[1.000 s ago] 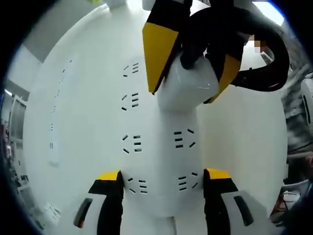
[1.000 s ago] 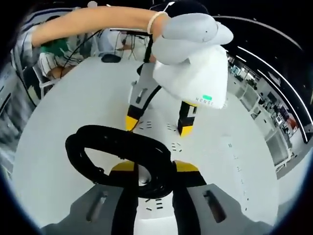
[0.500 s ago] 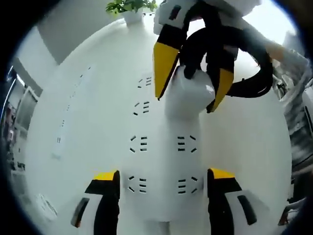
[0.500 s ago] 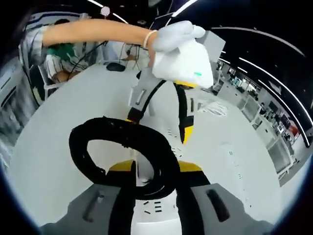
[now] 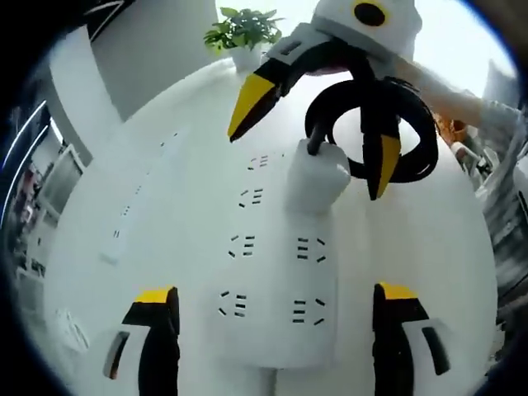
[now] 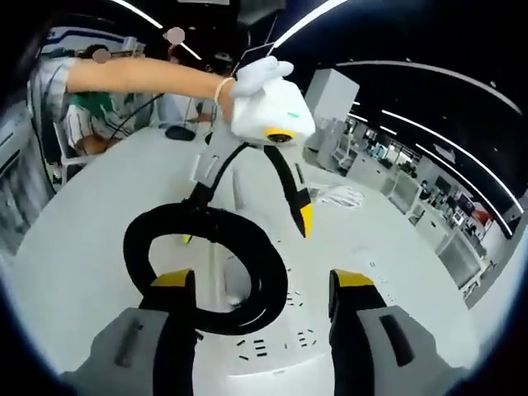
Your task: Straighten the power strip on the desk, plug the charger into it
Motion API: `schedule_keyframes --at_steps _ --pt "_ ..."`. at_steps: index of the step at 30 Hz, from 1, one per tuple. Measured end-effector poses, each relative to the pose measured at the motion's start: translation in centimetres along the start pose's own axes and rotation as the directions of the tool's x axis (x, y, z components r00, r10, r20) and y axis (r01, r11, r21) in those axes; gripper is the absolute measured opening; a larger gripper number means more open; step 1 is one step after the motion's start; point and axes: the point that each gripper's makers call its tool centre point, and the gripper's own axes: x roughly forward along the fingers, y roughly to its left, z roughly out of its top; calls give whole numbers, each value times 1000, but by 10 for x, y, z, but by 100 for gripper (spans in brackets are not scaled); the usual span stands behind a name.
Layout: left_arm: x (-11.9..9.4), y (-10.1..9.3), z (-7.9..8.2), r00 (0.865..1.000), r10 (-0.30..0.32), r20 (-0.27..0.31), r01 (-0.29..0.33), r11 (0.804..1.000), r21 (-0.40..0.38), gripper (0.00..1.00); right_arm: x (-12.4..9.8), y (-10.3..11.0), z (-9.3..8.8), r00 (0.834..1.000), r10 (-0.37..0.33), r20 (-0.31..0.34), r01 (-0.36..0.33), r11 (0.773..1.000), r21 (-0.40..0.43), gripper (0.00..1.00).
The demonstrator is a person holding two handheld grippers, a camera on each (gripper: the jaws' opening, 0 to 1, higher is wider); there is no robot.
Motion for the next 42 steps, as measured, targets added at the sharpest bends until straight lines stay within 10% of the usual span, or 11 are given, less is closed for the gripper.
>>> schedule_keyframes --at_steps 18,27,35,42 --pt "-26 2 24 936 184 299 -182 983 -34 99 -41 -34 6 961 -240 135 233 970 66 100" --pt "-41 -1 27 891 223 395 -205 975 -88 99 -60 -47 -1 939 -319 131 313 948 65 100" --pt "-67 24 36 789 342 511 -305 939 -156 99 -73 -41 -6 926 -356 123 353 934 47 100" --pt "-86 25 36 726 371 578 -311 928 -205 99 -94 -32 -7 910 -392 138 387 920 58 100"
